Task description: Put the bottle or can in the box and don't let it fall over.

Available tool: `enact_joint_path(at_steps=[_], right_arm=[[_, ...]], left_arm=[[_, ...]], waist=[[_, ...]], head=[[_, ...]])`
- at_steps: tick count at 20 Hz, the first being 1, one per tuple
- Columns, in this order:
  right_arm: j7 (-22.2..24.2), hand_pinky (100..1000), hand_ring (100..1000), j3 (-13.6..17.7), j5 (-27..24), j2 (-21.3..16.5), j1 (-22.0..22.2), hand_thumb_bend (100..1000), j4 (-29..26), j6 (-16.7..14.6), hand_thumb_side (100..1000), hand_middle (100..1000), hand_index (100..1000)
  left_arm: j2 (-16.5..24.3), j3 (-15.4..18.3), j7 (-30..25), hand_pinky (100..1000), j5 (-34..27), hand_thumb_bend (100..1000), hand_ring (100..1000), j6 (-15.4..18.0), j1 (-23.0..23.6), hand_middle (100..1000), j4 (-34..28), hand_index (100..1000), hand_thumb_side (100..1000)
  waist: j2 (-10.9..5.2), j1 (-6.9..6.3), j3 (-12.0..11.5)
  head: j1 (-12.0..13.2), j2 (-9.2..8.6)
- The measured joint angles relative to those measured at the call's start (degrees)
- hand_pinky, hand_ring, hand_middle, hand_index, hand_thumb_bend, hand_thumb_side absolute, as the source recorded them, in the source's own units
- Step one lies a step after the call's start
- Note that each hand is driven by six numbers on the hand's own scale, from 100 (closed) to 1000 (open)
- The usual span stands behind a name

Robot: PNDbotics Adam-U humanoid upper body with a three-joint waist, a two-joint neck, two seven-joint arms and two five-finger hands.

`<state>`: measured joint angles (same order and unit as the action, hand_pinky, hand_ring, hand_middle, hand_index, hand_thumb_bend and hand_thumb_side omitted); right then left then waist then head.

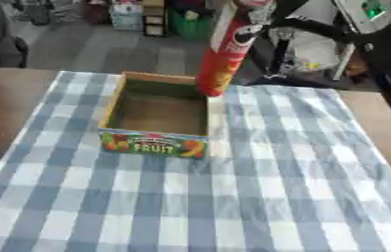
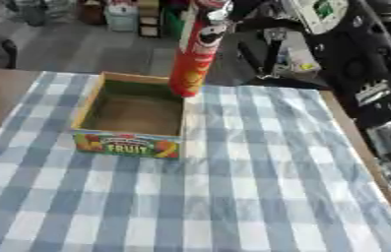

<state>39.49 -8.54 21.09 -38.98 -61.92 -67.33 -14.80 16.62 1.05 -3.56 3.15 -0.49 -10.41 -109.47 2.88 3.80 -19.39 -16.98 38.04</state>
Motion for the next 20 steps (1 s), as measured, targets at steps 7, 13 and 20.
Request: enact_joint_path(at_steps=[7, 13, 20], right_arm=[[2.7, 421, 532, -1.9, 1.2, 2.7, 0.1, 100, 0.4, -0.6, 307, 723, 885], [5.1, 487, 598, -3.4, 2.9, 4.3, 1.5, 175, 1.4, -1.5, 349, 795, 939], [6.5, 772, 851, -4.8, 5.1, 5.0, 2.6, 319, 0.6, -3.7, 435, 925, 979]], left_arm=[[-0.5, -0.1, -0.3, 690, -0.1, 318, 520, 0.0, -0.5, 514, 0.0, 695, 466], [-0.5, -0.1, -0.4, 690, -0.1, 321, 520, 0.0, -0.6, 514, 0.0, 695, 466], [-0.6, -0.1, -0.4, 689, -0.1, 322, 519, 0.0, -0.7, 513, 0.0, 695, 466]], waist=[[0.64, -0.01, -1.5], [1.04, 0.09, -1.6], [1.08, 0.26, -1.5]], head=[[-0.8, -0.44], [-1.2, -0.5], [-1.4, -0.7]])
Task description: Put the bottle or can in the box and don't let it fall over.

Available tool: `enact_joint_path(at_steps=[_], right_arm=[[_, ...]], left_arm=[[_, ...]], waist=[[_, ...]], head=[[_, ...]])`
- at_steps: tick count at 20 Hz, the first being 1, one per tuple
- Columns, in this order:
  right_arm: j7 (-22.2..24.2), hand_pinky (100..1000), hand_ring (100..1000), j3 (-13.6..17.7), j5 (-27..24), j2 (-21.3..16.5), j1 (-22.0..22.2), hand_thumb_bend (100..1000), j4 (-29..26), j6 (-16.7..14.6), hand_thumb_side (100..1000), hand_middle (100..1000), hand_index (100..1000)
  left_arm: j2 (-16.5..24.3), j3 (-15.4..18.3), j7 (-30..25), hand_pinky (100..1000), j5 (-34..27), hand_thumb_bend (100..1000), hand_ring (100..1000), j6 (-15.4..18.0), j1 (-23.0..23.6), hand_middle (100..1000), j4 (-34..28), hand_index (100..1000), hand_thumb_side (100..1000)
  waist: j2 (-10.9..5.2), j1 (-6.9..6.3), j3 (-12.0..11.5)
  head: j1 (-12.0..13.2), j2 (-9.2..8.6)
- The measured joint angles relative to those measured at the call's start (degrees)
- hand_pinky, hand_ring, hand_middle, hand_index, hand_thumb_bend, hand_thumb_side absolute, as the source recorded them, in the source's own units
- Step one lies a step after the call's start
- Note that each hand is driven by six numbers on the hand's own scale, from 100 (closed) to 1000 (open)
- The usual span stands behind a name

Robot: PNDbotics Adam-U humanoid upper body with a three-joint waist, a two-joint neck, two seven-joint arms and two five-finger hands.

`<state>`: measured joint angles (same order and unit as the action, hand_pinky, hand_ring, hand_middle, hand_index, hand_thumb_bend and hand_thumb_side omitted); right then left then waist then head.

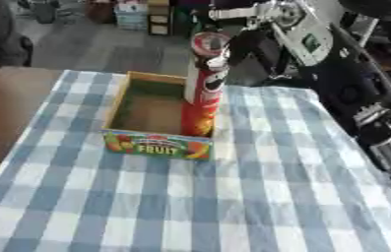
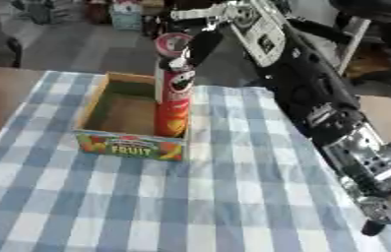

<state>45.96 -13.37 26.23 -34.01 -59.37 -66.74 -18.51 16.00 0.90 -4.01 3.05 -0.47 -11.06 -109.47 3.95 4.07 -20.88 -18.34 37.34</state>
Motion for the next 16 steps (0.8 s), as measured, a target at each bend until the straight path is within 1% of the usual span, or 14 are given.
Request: enact_joint_path(at_steps=[3, 5, 9, 12, 14, 16], right_arm=[[0.2, 887, 923, -0.2, 0.2, 0.0, 0.1, 356, -1.1, -0.7, 463, 961, 985], [0.0, 907, 935, -0.2, 0.0, 0.0, 0.3, 361, -1.6, -1.0, 469, 965, 985], [-0.8, 896, 924, -0.2, -1.7, 0.0, 0.5, 352, -2.8, -1.3, 466, 955, 982], [-1.9, 882, 912, 0.0, -3.6, -0.5, 0.5, 339, -4.7, -1.2, 456, 945, 980], [-3.1, 854, 891, 0.6, -5.4, -1.6, 0.9, 331, -6.9, -1.0, 444, 934, 976], [-4.8, 834, 871, 1.5, -7.6, -3.3, 2.2, 326, -9.6, -0.6, 437, 922, 972]], left_arm=[[-0.2, 0.0, 0.0, 690, 0.0, 322, 519, 0.0, 0.0, 513, 0.0, 695, 465], [-0.3, 0.0, 0.0, 689, 0.0, 323, 519, 0.0, 0.0, 513, 0.0, 695, 465], [-0.3, 0.0, 0.0, 689, 0.0, 324, 519, 0.0, 0.0, 513, 0.0, 695, 465], [-0.3, 0.0, 0.0, 689, 0.0, 324, 519, 0.0, 0.1, 512, 0.0, 695, 465], [-0.3, 0.0, 0.0, 689, 0.0, 324, 518, 0.0, 0.3, 512, 0.0, 694, 465], [-0.3, 0.1, 0.1, 689, 0.0, 324, 518, 0.0, 0.6, 512, 0.1, 694, 465]], waist=[[0.0, 0.0, 0.0], [0.0, 0.0, 0.1], [0.0, 0.01, 0.2], [-0.02, 0.17, 0.8], [-0.06, 0.4, 1.5], [-0.17, 0.64, 2.5]], head=[[0.0, -0.11], [0.0, -0.17], [0.0, -0.19], [0.1, -0.19], [0.5, -0.19], [1.0, -0.18]])
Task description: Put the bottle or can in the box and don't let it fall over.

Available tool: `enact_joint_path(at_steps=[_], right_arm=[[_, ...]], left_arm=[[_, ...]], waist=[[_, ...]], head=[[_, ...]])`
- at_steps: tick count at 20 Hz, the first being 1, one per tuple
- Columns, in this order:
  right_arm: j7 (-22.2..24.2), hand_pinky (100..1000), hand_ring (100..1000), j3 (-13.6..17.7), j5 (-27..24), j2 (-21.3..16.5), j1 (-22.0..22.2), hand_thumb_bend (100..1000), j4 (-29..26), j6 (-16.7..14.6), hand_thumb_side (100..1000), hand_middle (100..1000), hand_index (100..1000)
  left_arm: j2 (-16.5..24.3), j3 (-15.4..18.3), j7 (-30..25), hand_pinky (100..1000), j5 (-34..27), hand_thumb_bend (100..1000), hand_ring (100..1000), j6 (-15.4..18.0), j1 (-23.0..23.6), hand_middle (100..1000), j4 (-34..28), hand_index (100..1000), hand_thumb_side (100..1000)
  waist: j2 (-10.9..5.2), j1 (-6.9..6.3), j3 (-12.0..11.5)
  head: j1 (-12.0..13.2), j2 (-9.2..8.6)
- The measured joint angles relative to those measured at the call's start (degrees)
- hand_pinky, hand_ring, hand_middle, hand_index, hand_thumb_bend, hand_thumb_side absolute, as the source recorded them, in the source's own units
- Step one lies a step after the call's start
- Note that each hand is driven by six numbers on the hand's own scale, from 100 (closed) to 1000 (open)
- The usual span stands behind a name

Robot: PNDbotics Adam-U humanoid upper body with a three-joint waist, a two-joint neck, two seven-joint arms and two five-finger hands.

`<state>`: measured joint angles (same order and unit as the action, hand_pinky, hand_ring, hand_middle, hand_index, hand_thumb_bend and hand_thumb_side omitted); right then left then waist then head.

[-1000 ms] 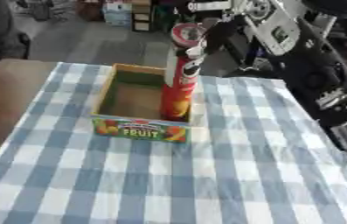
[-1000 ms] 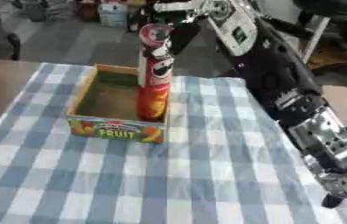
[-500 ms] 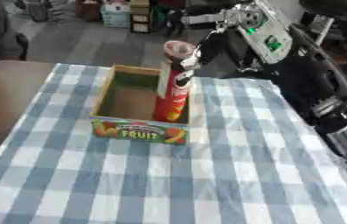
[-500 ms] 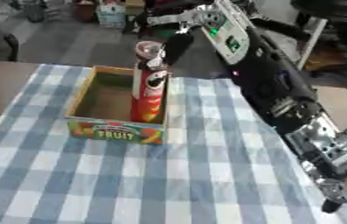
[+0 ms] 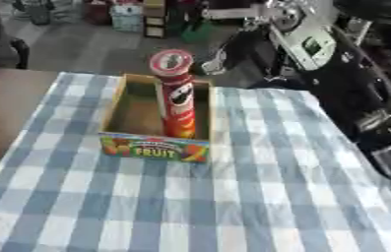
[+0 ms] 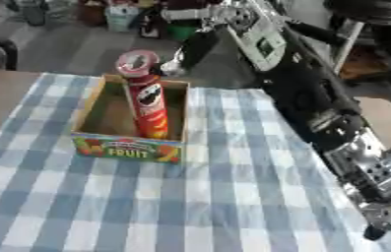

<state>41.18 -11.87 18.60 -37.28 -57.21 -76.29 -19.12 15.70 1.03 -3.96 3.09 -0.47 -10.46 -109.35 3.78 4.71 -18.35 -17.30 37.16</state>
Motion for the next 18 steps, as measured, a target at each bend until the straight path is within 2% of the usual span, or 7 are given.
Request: enact_joint_path(at_steps=[3, 6, 11, 14, 18], right_arm=[[-3.1, 816, 852, 1.6, -3.9, -3.7, 3.7, 320, -4.8, 0.9, 438, 919, 973], [-6.1, 796, 823, 3.9, -7.2, -8.2, 9.6, 323, -10.2, 2.0, 435, 910, 970], [-12.0, 786, 813, 9.3, -11.5, -14.4, 23.4, 324, -18.5, 3.8, 423, 901, 963], [-16.0, 758, 783, 12.9, -12.5, -15.6, 31.4, 321, -22.3, 4.7, 410, 883, 953], [-20.9, 718, 745, 16.9, -13.4, -15.0, 39.2, 319, -26.1, 5.5, 404, 857, 938]], left_arm=[[0.0, 0.4, 0.2, 689, 0.1, 323, 518, 0.0, 0.5, 512, 0.2, 694, 464], [0.1, 0.7, 0.6, 689, 0.4, 322, 518, 0.0, 0.8, 512, 0.3, 694, 466], [0.4, 1.3, 1.2, 689, 0.6, 321, 517, -0.1, 1.4, 511, 0.4, 694, 465], [0.5, 1.5, 1.5, 689, 0.8, 319, 517, -0.2, 1.7, 511, 0.6, 693, 466], [0.5, 1.8, 1.8, 689, 1.0, 318, 517, -0.3, 2.2, 512, 0.6, 693, 466]], waist=[[-0.34, 0.32, 1.6], [-0.48, 0.71, 3.6], [-0.83, 0.81, 6.8], [-0.83, 0.88, 8.4], [-0.83, 0.73, 9.9]], head=[[1.0, 0.04], [2.1, 0.04], [3.6, 0.01], [4.5, -0.06], [6.0, -0.06]])
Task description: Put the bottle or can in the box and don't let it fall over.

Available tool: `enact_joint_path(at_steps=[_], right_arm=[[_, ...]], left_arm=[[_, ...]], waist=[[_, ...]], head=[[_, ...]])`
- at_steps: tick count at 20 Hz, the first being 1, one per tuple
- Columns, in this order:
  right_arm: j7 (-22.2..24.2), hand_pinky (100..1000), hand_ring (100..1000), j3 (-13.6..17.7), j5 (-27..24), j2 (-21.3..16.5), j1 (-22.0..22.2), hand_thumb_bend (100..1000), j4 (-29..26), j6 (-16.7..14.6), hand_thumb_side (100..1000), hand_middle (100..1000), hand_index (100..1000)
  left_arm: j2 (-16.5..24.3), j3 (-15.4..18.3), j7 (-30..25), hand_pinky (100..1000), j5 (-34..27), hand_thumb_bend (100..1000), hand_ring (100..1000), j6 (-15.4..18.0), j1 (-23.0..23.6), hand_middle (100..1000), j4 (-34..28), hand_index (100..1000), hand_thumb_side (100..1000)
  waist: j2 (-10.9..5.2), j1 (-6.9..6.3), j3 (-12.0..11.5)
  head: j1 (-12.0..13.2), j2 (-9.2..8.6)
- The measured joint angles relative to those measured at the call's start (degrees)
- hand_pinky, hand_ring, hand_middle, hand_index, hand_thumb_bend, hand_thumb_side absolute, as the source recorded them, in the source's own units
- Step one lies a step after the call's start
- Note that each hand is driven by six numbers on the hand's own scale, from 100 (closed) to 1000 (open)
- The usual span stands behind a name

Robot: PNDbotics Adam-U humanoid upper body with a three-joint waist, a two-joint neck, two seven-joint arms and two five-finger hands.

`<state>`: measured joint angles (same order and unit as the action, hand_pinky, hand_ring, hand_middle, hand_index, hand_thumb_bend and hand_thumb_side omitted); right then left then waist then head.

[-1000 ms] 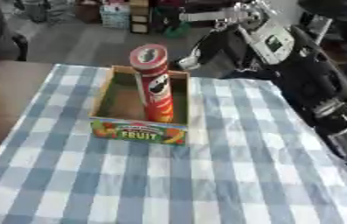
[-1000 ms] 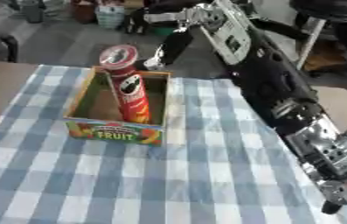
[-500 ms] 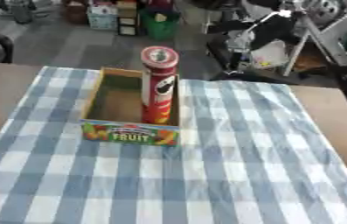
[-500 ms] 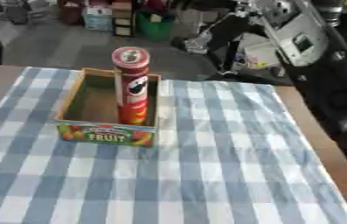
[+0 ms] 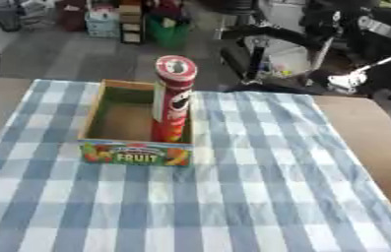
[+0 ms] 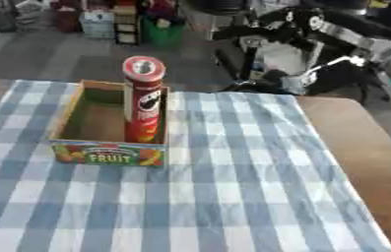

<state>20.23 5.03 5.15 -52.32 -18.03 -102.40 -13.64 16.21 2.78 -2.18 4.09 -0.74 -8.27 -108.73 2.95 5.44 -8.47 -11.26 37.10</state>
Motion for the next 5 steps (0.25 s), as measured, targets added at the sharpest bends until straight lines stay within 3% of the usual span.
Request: enact_joint_path(at_steps=[5], right_arm=[[-5.0, 702, 729, 3.5, -3.0, 2.3, 7.4, 315, -4.1, 0.2, 398, 844, 930]], left_arm=[[0.0, 0.2, 0.0, 689, 0.1, 319, 517, 0.0, 0.5, 512, 0.3, 692, 465]], waist=[[0.0, -0.04, 0.7]], head=[[1.0, 0.09]])
